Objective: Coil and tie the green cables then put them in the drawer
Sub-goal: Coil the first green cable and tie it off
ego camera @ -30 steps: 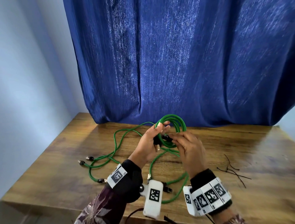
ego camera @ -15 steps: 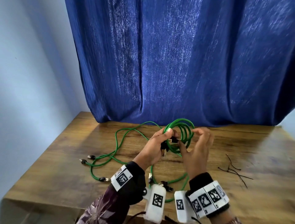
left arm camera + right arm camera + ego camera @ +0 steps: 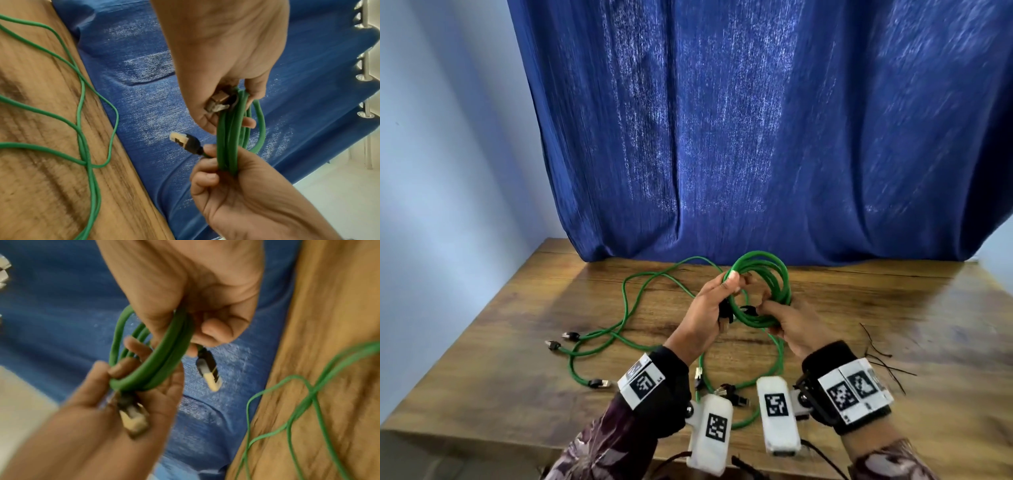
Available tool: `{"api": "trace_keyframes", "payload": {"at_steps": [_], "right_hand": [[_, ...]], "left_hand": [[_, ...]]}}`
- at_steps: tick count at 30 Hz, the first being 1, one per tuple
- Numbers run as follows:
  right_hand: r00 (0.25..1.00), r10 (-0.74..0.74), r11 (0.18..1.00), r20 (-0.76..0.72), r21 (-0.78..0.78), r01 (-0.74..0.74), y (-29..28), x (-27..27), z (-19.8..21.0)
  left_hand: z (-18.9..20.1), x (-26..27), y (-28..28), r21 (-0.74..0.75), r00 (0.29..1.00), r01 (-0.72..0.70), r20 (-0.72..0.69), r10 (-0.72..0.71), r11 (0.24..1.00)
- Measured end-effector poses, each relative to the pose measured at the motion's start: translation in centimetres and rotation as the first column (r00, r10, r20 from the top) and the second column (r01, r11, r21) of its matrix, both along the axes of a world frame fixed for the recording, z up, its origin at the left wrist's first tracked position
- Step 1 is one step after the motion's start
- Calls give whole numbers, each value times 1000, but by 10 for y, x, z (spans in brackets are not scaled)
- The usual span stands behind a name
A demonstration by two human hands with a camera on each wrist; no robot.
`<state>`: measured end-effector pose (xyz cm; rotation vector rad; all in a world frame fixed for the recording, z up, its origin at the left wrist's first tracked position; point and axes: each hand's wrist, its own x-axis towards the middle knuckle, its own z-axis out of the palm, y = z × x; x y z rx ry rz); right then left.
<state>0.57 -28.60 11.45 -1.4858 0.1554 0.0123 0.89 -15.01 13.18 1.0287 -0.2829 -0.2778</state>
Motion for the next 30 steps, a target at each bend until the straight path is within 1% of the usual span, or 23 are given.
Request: {"api": "trace_keyframes", "payload": {"at_steps": [2,3,4,5,7,8,10,12,15,17,20,21,23,25,26,30], "right_hand": [[998,-34,987,43,-156,41,0,3,-5],[998,-31,976,54,-211,42,1,1,-5],[998,-19,973,62,-228,33,0,0,-5],[998,7,980,58,-199,5,0,-1,-5],[996,89,996,9,-26,-89,0,-5,-5],[991,136,988,-3,73,-136,-2,-6,-7],[977,214,946,14,246,-211,-7,-9,-8],[967,253,912,26,327,-247,-13,-8,-12],[972,229,906,59,351,-235,-14,-10,-6],[984,159,905,80,386,-178,-9,-8,6],[979,169,892,114,406,-201,-5,-2,20],[983,150,904,109,387,-181,-3,-2,21],[992,53,954,117,288,-85,-3,-1,18],[984,-6,977,175,211,-32,-4,-3,14],[980,-6,978,197,205,-35,-4,-3,12],[970,78,952,231,271,-141,-1,-5,16]], "left_hand": [[-1,0,-3,-37,1000,-15,7,15,999],[-2,1,-4,-66,1000,-29,-14,28,997],[-2,1,-4,-94,998,-41,-42,37,995],[-4,3,-4,-110,997,-55,-66,48,992],[-6,4,-4,-134,993,-70,-100,57,989],[-6,5,-4,-158,992,-76,-112,58,985],[-4,9,-2,-224,986,-95,-154,61,970],[0,15,2,-260,984,-92,-172,47,961],[2,16,4,-235,990,-36,-143,2,971],[0,12,0,-200,993,13,-115,-37,980],[-4,7,-6,-171,993,60,-93,-77,983],[-5,7,-6,-166,992,66,-95,-82,984],[-6,6,-5,-153,991,75,-96,-90,985],[-7,6,-1,-146,991,82,-90,-96,986],[-8,6,0,-142,991,86,-85,-99,986],[-12,8,2,-138,992,79,-87,-91,987]]}}
